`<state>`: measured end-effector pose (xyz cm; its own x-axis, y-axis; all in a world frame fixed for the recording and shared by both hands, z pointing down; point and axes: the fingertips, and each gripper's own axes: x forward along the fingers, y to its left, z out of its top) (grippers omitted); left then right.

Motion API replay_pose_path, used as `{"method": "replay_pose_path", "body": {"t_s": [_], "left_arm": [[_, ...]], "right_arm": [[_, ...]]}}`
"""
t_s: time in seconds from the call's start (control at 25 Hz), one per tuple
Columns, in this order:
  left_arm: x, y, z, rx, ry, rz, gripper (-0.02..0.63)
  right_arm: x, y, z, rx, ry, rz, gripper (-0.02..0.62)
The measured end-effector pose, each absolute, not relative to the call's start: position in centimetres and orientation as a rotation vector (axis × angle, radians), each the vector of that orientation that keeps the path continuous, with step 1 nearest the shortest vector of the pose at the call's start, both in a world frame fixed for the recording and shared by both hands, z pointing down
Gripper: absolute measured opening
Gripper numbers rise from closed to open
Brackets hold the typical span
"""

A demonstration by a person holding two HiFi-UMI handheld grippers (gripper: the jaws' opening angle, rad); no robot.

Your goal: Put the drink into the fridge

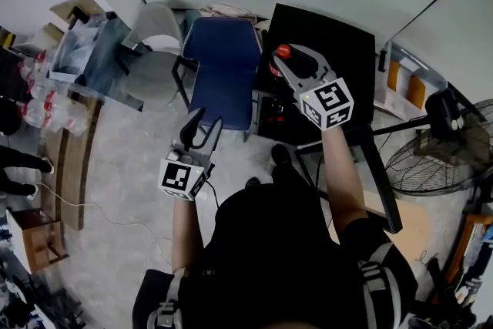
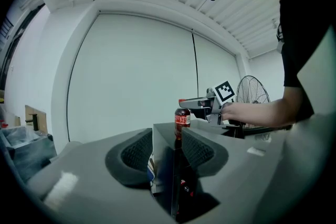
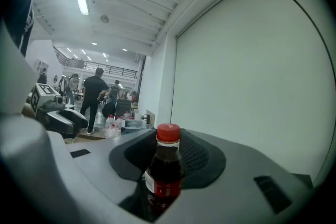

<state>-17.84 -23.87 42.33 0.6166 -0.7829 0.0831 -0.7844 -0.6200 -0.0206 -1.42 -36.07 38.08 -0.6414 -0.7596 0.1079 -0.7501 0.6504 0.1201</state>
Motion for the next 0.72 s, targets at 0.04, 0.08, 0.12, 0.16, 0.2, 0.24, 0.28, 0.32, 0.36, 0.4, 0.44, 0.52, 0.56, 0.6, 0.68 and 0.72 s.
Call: {"method": "replay_pose_path", "body": {"t_s": [0.04, 0.08, 0.12, 0.16, 0.2, 0.24, 0.28, 0.32, 0.36, 0.4, 0.44, 0.52, 0.56, 0.6, 0.68, 0.72], "left_arm": [[-17.8, -23.6, 42.4, 2.813, -1.356, 0.137, 0.173], [-17.9, -23.4, 42.4, 2.817, -1.351, 0.142, 0.173], [-17.9, -23.1, 42.4, 2.822, -1.347, 0.145, 0.173], [-17.9, -22.9, 42.4, 2.826, -1.343, 0.146, 0.173], [-17.9, -22.7, 42.3, 2.83, -1.339, 0.146, 0.173], [-18.0, -22.5, 42.3, 2.833, -1.334, 0.147, 0.173], [-18.0, -22.3, 42.3, 2.837, -1.33, 0.15, 0.173], [-18.1, -22.0, 42.3, 2.84, -1.325, 0.154, 0.173], [-18.1, -21.8, 42.3, 2.844, -1.32, 0.159, 0.173], [-18.2, -21.5, 42.3, 2.847, -1.315, 0.163, 0.173], [-18.2, -21.3, 42.4, 2.85, -1.31, 0.166, 0.173], [-18.3, -20.7, 42.4, 2.856, -1.298, 0.172, 0.173], [-18.3, -20.4, 42.4, 2.86, -1.292, 0.177, 0.173], [-18.4, -20.1, 42.4, 2.865, -1.287, 0.18, 0.173], [-18.4, -19.5, 42.3, 2.871, -1.278, 0.176, 0.173], [-18.4, -19.3, 42.2, 2.874, -1.274, 0.169, 0.173]], "right_arm": [[-1.4, -35.7, 38.1, 1.254, -2.716, -0.1, 0.134], [-1.4, -35.4, 38.1, 1.257, -2.715, -0.104, 0.134], [-1.4, -35.0, 38.1, 1.26, -2.714, -0.107, 0.134], [-1.3, -34.7, 38.1, 1.264, -2.714, -0.107, 0.135], [-1.2, -34.5, 38.1, 1.27, -2.716, -0.104, 0.135], [-1.1, -34.3, 38.1, 1.277, -2.718, -0.098, 0.135], [-1.0, -34.1, 38.0, 1.286, -2.719, -0.094, 0.135], [-1.0, -33.8, 38.0, 1.294, -2.717, -0.093, 0.135], [-0.9, -33.6, 38.1, 1.3, -2.713, -0.095, 0.135], [-0.9, -33.3, 38.1, 1.306, -2.707, -0.098, 0.135], [-0.8, -33.0, 38.2, 1.311, -2.703, -0.1, 0.135], [-0.8, -32.4, 38.1, 1.322, -2.698, -0.101, 0.135], [-0.7, -32.1, 38.1, 1.328, -2.696, -0.1, 0.135], [-0.7, -31.7, 38.1, 1.335, -2.695, -0.101, 0.135], [-0.7, -31.0, 38.0, 1.347, -2.692, -0.103, 0.133], [-0.8, -30.7, 38.1, 1.35, -2.69, -0.104, 0.135]]}}
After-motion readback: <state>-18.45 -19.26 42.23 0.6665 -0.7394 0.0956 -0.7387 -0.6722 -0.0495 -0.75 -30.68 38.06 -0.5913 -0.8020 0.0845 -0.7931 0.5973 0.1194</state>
